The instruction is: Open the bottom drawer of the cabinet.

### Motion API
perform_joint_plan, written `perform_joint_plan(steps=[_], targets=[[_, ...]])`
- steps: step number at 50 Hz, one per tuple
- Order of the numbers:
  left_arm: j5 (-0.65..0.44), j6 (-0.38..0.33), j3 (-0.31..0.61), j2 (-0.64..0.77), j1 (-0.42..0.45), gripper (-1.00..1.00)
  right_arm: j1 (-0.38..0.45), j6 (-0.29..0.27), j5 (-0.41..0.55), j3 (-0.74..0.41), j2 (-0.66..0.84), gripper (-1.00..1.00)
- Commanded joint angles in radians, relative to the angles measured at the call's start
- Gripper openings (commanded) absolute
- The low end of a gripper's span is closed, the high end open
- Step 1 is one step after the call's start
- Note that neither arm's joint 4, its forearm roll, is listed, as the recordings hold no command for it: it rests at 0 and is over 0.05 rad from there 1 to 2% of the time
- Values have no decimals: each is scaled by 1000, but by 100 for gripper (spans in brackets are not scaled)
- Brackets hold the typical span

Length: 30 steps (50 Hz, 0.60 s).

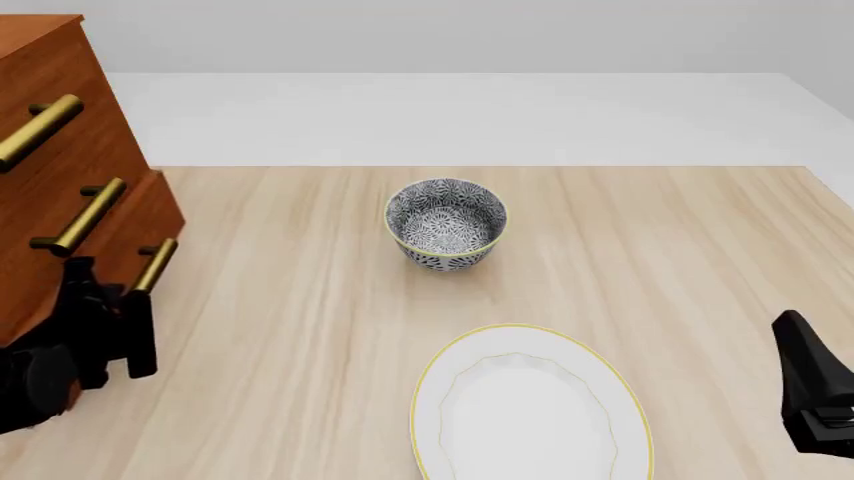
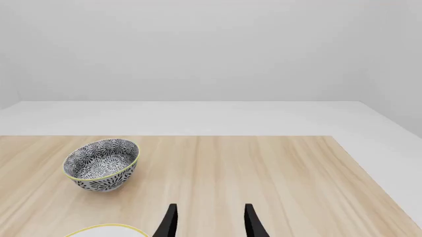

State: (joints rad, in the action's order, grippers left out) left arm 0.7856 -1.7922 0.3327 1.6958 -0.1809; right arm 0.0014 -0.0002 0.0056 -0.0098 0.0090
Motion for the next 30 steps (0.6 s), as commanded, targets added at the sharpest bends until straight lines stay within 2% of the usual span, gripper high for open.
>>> perform_joint_plan(steps=[1,30], targets=[[19,-22,5,-57,113,-100,0,0,0,0,0,100],[20,-25,23,-44,206,-100,0,0,0,0,0,100]])
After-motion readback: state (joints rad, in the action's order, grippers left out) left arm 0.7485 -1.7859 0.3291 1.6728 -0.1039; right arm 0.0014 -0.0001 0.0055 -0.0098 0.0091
